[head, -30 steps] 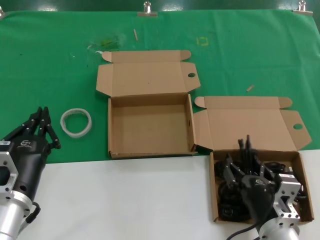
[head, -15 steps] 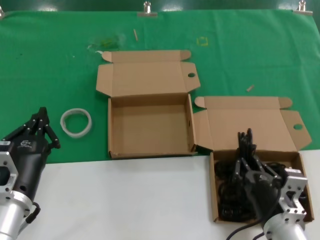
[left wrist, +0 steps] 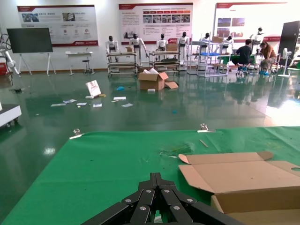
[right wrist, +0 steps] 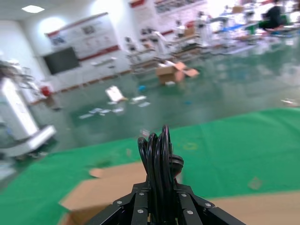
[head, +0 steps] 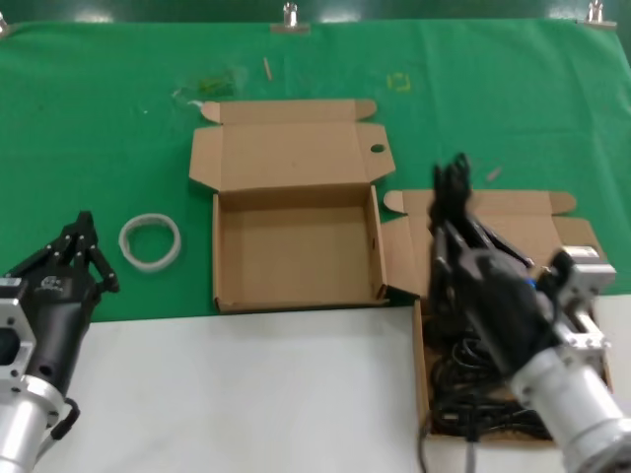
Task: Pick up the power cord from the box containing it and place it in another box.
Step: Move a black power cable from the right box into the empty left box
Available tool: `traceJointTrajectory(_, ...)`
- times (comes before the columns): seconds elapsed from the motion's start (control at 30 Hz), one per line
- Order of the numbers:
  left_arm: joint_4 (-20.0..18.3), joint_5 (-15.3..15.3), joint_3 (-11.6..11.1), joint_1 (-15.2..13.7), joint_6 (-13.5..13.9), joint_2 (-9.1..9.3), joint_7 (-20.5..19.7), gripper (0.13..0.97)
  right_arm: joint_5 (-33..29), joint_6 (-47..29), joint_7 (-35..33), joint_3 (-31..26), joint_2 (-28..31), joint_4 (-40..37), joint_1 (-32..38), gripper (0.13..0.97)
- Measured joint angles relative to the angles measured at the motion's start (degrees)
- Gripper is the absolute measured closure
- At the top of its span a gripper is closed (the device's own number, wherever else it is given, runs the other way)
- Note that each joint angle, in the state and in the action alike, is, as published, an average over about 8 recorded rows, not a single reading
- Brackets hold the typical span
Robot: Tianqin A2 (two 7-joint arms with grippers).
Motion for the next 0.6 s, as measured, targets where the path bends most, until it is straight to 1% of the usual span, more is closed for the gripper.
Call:
traceJointTrajectory(0.13,0.0,0.0,0.0,0.0,0.0,0.0,0.0,0.957,2.24,-3.35,1.17,-4.62,-0.41,-6.39,7.04,0.891)
traceJointTrajectory(0.3,0.0,-0.01,0.0,0.0,0.0,0.0,0.0,0.957,4.03,-9.05,3.88,-10.37,-3.05,-19.27,16.93,0.891)
traceJointTrajectory(0.43,0.0,-0.01,0.0,0.0,0.0,0.0,0.0,0.957,2.57,-13.69,5.47,-12.79,-6.43,-29.39,23.13,0.891)
traceJointTrajectory(0.6,0.0,0.0,0.0,0.0,0.0,0.0,0.0,0.957,-1.0,-18.17,6.67,-13.57,-10.61,-40.41,29.15,0.89)
